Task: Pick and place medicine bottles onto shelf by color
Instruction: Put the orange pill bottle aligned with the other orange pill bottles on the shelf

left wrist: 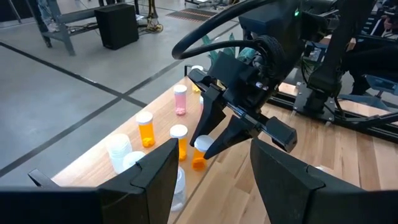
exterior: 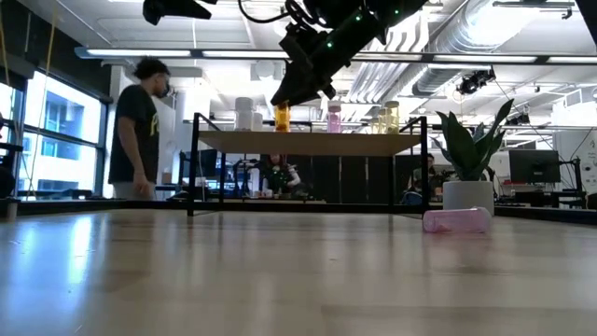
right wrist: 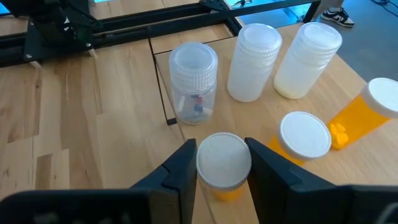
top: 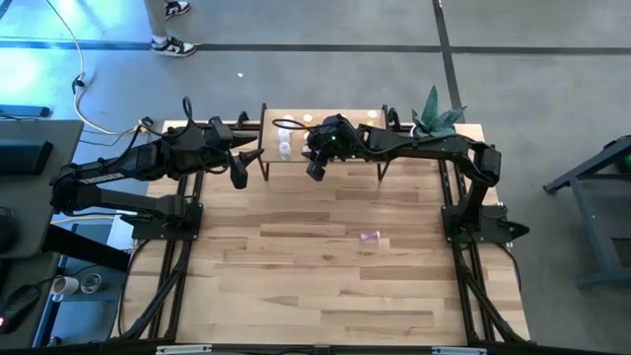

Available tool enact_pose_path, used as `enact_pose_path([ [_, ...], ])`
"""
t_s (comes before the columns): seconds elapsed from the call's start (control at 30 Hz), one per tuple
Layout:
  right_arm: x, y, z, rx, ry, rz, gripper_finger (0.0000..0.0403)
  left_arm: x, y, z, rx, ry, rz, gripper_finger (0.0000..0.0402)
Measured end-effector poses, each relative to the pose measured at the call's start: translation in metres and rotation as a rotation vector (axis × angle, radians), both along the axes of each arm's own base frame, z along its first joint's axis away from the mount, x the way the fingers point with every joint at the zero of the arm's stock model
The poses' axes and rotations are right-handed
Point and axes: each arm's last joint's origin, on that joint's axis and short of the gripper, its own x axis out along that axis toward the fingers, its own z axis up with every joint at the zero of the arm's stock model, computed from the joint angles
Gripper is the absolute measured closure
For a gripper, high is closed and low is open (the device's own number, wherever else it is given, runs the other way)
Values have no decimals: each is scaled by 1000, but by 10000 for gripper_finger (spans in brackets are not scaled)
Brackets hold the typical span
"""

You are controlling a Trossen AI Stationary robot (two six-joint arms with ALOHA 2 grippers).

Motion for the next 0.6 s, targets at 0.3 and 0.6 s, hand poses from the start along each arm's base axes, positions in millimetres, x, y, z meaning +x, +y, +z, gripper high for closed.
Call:
enact_pose_path([
  [0.3,0,0,0,-1,3,1,278,0,0,0,0,0,0,211],
  [0.6,0,-1,0,-34,13,-13,249,0,0,0,0,0,0,211],
])
